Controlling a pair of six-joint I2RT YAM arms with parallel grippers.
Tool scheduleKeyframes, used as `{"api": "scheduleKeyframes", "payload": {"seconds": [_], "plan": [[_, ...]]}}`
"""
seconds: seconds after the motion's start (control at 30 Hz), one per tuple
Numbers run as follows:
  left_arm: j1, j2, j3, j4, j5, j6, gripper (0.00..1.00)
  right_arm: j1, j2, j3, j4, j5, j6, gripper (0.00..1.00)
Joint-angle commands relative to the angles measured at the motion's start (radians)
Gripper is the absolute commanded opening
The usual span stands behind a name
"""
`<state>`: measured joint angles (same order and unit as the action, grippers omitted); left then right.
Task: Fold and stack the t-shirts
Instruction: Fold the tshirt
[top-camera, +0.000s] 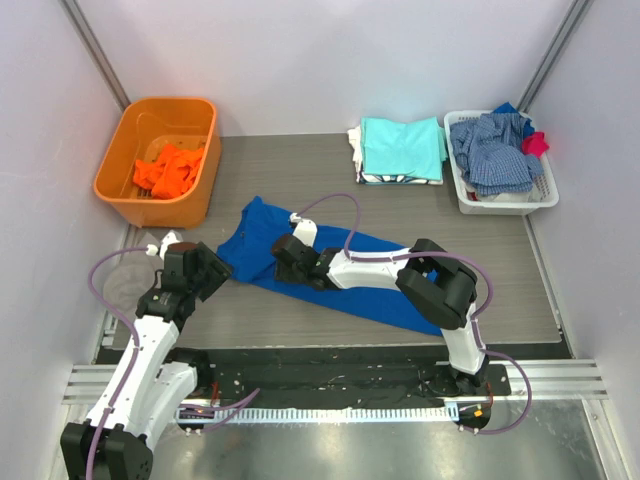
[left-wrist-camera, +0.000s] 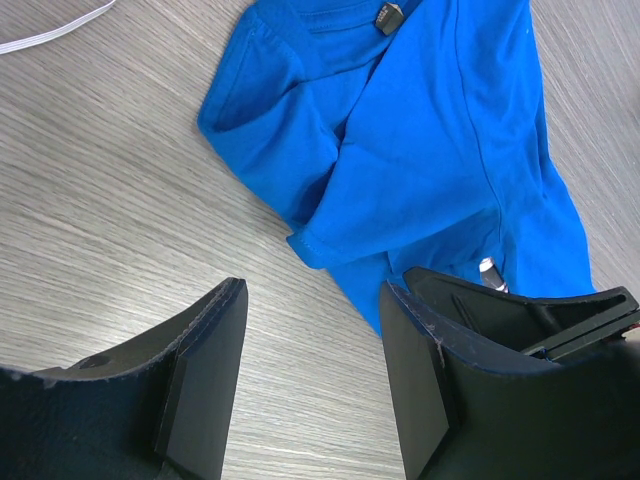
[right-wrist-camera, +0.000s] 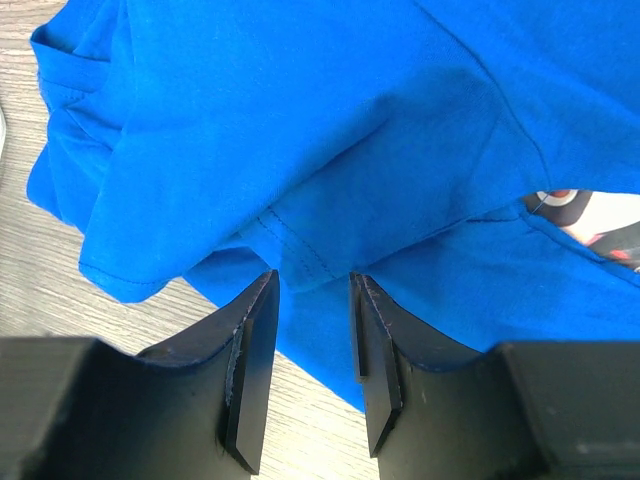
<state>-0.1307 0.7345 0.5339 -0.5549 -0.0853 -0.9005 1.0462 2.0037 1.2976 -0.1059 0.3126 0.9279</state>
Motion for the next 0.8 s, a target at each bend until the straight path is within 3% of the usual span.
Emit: {"api": "scheduleKeyframes", "payload": {"seconds": [0.0, 0.43, 0.77], "plan": [[-0.001, -0.01, 0.0, 0.009, -0.002, 0.018, 0.59, 0.009, 0.004, 0.023, -0.002, 0.026, 0.02, 0.42], [0.0, -0.021, -0.008, -0.004, -0.014, 0.025, 0.6, 0.009, 0.046, 0.037, 0.002, 0.017, 0.019, 0.36], [0.0, -0.017, -0.008, -0.002, -0.013, 0.025, 0.6, 0.011, 0.041, 0.032, 0.011, 0.017, 0.009, 0.1]]}}
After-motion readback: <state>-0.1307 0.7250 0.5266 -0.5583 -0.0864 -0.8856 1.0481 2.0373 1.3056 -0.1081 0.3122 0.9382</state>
